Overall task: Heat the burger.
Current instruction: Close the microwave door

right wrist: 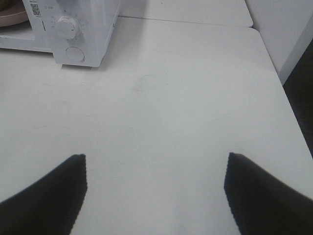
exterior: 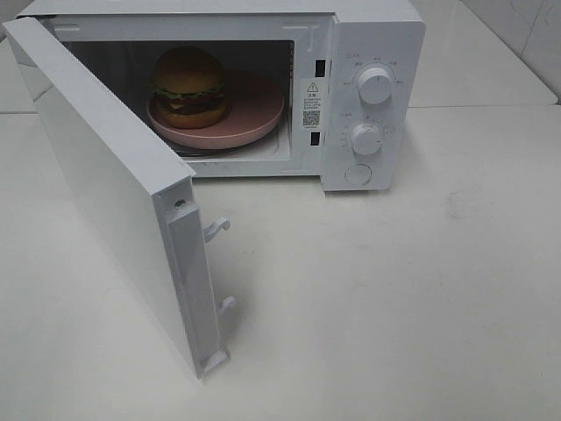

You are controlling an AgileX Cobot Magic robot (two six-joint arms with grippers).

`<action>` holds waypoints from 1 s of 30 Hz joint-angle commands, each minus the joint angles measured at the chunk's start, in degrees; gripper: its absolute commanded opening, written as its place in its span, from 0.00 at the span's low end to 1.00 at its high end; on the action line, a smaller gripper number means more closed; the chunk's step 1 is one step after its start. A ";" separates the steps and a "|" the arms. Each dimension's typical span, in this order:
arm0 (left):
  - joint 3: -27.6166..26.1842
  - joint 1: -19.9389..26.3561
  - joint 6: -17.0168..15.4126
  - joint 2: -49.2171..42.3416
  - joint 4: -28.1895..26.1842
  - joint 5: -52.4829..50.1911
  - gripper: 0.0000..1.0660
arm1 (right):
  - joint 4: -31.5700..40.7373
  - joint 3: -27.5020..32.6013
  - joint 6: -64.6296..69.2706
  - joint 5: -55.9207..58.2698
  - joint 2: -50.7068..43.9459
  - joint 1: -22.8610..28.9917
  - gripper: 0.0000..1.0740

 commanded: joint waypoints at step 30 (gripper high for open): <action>-0.97 0.23 -0.17 19.25 -2.52 -22.23 0.15 | -0.11 0.00 0.23 0.00 -1.83 -0.40 0.71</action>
